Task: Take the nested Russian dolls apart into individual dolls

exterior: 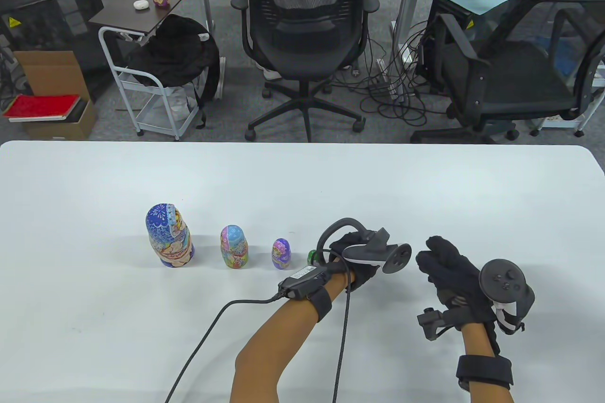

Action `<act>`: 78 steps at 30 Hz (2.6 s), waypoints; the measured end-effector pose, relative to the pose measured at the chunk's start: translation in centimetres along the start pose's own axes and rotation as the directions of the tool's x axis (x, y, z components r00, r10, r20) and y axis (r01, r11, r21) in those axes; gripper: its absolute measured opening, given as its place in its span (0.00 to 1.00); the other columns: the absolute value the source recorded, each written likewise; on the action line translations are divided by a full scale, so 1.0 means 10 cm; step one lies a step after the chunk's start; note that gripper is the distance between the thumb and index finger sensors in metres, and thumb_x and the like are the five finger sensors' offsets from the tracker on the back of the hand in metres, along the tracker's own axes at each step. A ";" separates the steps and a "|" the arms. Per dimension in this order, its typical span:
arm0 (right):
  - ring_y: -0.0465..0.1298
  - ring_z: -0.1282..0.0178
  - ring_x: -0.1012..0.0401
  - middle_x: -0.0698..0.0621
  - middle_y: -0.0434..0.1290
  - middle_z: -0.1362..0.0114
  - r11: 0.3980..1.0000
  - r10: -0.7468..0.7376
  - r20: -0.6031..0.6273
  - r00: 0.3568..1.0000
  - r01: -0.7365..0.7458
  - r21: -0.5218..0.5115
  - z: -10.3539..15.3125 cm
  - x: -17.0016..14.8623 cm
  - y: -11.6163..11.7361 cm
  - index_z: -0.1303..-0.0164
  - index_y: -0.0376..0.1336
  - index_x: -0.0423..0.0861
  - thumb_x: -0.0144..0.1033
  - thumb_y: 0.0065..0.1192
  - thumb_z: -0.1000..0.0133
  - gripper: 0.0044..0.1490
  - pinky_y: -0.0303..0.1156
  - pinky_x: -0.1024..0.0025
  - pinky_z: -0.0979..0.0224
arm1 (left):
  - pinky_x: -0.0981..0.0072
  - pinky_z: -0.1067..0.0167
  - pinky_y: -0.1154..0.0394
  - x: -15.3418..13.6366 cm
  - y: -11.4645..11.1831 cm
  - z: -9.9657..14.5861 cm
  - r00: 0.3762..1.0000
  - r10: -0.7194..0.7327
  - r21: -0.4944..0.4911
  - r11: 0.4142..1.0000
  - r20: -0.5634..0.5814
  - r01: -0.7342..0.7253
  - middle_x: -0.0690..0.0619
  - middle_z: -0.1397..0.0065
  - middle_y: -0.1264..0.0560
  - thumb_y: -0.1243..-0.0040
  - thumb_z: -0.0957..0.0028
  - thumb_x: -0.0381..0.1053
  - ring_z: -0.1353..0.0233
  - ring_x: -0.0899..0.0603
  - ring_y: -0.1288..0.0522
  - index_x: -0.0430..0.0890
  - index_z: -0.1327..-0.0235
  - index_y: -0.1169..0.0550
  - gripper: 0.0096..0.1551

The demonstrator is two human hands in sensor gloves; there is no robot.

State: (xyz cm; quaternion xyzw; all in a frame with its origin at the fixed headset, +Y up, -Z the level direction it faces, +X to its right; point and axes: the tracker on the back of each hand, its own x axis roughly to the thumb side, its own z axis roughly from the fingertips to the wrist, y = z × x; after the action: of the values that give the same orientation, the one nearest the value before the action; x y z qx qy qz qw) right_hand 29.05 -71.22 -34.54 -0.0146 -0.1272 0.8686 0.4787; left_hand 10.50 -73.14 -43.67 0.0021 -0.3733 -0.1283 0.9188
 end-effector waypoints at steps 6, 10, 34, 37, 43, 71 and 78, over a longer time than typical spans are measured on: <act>0.85 0.49 0.45 0.38 0.85 0.45 1.000 0.005 0.000 1.000 -0.005 0.007 0.00 0.00 0.01 0.31 0.65 0.33 0.42 0.74 0.49 0.41 0.83 0.60 0.49 | 0.62 0.45 0.14 -0.01 -0.06 -0.02 1.000 -0.006 -0.029 1.000 0.003 0.006 0.57 0.42 0.13 0.31 0.49 0.54 0.43 0.48 0.12 0.55 0.42 0.18 0.21; 0.85 0.49 0.45 0.38 0.85 0.45 1.000 0.006 0.000 1.000 -0.006 0.011 0.00 0.00 0.01 0.30 0.65 0.33 0.42 0.74 0.49 0.41 0.83 0.60 0.49 | 0.62 0.45 0.14 -0.01 -0.07 -0.01 1.000 -0.005 -0.026 1.000 0.001 0.005 0.56 0.42 0.13 0.31 0.49 0.54 0.43 0.48 0.12 0.55 0.42 0.18 0.21; 0.85 0.49 0.45 0.37 0.85 0.45 0.997 0.050 0.026 0.998 -0.051 0.064 -0.01 0.03 0.13 0.31 0.65 0.34 0.43 0.74 0.49 0.41 0.83 0.60 0.49 | 0.58 0.42 0.16 -0.82 0.99 1.47 0.989 -0.022 0.187 0.981 -0.149 0.050 0.52 0.37 0.16 0.32 0.49 0.60 0.39 0.43 0.15 0.52 0.36 0.21 0.28; 0.85 0.48 0.45 0.38 0.85 0.45 0.995 0.063 0.039 0.997 -0.066 0.080 0.00 0.05 0.18 0.31 0.65 0.34 0.43 0.74 0.49 0.41 0.83 0.59 0.49 | 0.58 0.42 0.16 -1.00 0.88 1.83 0.981 0.020 0.212 0.977 -0.192 0.021 0.52 0.37 0.16 0.32 0.49 0.60 0.39 0.44 0.15 0.52 0.37 0.21 0.28; 0.84 0.46 0.44 0.37 0.84 0.43 0.987 0.088 0.098 0.991 -0.100 0.125 0.02 0.15 0.30 0.30 0.65 0.35 0.43 0.73 0.49 0.40 0.82 0.58 0.47 | 0.58 0.42 0.16 -1.24 0.44 2.58 0.946 0.208 0.303 0.944 -0.250 -0.128 0.52 0.37 0.16 0.33 0.49 0.61 0.39 0.43 0.15 0.52 0.36 0.21 0.28; 0.47 0.15 0.33 0.35 0.51 0.11 0.787 0.457 0.472 0.754 -0.590 0.181 0.56 0.93 1.46 0.17 0.54 0.55 0.63 0.55 0.45 0.46 0.47 0.32 0.20 | 0.31 0.31 0.35 -1.47 -0.45 3.43 0.857 0.419 0.454 0.853 -0.299 -0.259 0.40 0.17 0.36 0.48 0.44 0.71 0.22 0.26 0.37 0.55 0.21 0.35 0.40; 0.47 0.15 0.33 0.35 0.52 0.11 0.785 0.439 0.485 0.756 -0.586 0.201 0.59 0.93 1.51 0.18 0.55 0.54 0.62 0.56 0.45 0.45 0.46 0.31 0.20 | 0.31 0.31 0.35 -1.51 -0.48 3.44 0.862 0.388 0.445 0.868 -0.327 -0.221 0.40 0.17 0.36 0.48 0.44 0.71 0.22 0.26 0.37 0.54 0.21 0.35 0.40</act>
State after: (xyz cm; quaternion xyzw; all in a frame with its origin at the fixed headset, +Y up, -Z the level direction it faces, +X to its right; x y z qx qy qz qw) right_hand 10.61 -72.39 -31.49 0.2174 -0.0638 0.9582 0.1749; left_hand -24.67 -70.99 -29.69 0.1524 -0.1875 0.1024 0.9650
